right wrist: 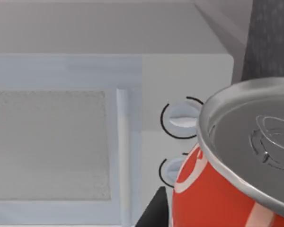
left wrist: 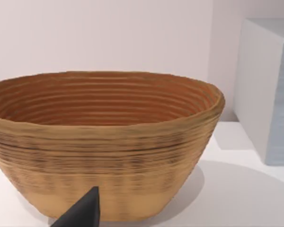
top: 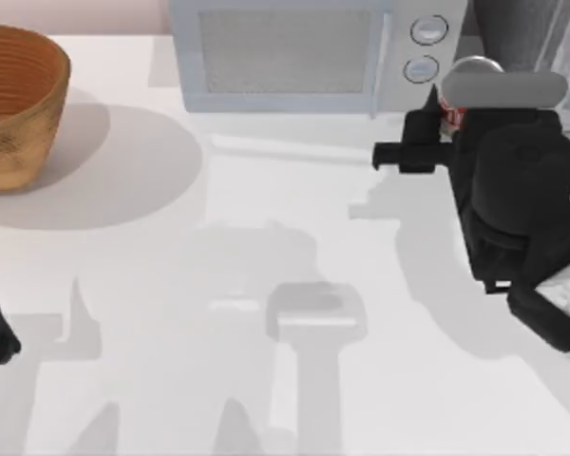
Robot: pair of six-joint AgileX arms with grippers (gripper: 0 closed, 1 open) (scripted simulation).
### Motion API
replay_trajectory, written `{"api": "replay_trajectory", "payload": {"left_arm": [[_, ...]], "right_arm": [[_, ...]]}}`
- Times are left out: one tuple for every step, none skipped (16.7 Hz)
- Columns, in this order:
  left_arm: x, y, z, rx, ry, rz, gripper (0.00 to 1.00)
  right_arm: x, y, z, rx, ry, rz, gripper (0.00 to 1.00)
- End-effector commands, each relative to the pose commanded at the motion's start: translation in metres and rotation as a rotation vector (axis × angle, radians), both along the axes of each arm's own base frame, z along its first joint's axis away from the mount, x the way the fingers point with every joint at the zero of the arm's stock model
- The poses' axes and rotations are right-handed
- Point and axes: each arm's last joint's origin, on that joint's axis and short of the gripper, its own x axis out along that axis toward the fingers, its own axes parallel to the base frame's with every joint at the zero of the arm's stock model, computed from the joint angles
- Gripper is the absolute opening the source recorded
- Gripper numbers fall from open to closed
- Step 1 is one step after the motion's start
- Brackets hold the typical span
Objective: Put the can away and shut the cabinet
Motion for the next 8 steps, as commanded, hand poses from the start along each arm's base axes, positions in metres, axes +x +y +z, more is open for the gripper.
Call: {"api": "replay_trajectory", "payload": {"left_arm": [[0.000,0.000,0.000,0.000,0.000,0.000,1.00],[0.000,0.000,0.000,0.000,0.000,0.000,1.00],[0.000,0.000,0.000,0.000,0.000,0.000,1.00],[0.000,0.000,0.000,0.000,0.000,0.000,1.00],[0.000,0.000,0.000,0.000,0.000,0.000,1.00],[0.000,0.000,0.000,0.000,0.000,0.000,1.00],[0.000,0.000,0.000,0.000,0.000,0.000,1.00],[0.000,0.000,0.000,0.000,0.000,0.000,1.00]], "right_arm": [[0.000,0.000,0.000,0.000,0.000,0.000,0.00],[0.000,0.000,0.000,0.000,0.000,0.000,0.00],[0.000,-0.001,-0.002,0.000,0.003,-0.002,0.00],[0.000,-0.001,-0.002,0.000,0.003,-0.002,0.00],[-0.001,-0.002,0.000,0.000,0.002,-0.002,0.00],[-0.002,-0.006,0.003,0.001,0.001,-0.002,0.00],[-0.004,-0.011,0.008,0.002,-0.001,-0.001,0.00],[-0.007,-0.018,0.013,0.004,-0.004,-0.001,0.00]]}}
